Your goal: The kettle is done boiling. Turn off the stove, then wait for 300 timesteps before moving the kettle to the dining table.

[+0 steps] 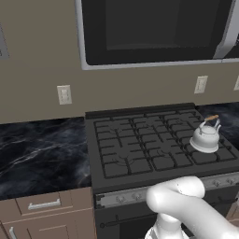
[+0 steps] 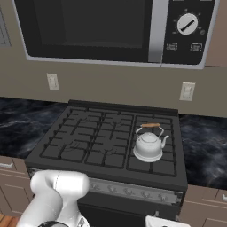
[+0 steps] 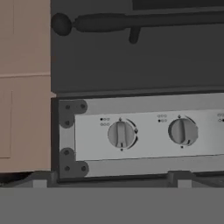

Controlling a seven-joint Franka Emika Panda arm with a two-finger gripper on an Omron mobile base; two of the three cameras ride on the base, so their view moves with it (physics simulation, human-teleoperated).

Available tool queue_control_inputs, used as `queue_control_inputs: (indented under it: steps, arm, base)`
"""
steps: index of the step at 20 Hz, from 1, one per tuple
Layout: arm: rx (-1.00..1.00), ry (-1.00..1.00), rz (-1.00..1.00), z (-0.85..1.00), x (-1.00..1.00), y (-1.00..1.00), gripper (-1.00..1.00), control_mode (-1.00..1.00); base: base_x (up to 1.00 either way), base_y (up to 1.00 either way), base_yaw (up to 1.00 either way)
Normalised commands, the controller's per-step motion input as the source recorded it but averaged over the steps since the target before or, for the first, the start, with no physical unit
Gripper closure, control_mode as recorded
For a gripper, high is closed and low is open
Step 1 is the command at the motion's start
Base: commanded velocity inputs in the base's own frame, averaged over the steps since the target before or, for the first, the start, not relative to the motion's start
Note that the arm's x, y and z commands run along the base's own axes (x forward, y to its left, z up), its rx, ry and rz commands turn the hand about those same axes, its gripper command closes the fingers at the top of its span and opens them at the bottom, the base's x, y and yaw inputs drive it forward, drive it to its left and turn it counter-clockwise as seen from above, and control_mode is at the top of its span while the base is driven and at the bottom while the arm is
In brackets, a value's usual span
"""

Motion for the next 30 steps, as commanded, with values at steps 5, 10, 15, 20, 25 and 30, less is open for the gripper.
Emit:
queue_control_inputs:
  steps: [5, 10, 15, 20, 25, 30]
  arm:
    - [0.01, 0.0, 0.05, 0.51, 0.0, 0.0, -1.0, -1.0]
    - [0.0, 0.0, 0.05, 0.5, 0.0, 0.0, -1.0, -1.0]
    - [0.0, 0.0, 0.05, 0.45, 0.0, 0.0, -1.0, -1.0]
    - [0.0, 0.0, 0.06, 0.45, 0.0, 0.0, -1.0, -1.0]
    - [0.0, -0.01, 0.06, 0.44, 0.0, 0.0, -1.0, -1.0]
    - [0.0, -0.03, 0.06, 0.43, -0.02, 0.0, -1.0, -1.0]
  base:
    - [0.0, 0.0, 0.0]
    - [0.0, 0.0, 0.0]
    - [0.0, 0.0, 0.0]
    - [0.0, 0.0, 0.0]
    - [0.0, 0.0, 0.0]
    - [0.0, 0.0, 0.0]
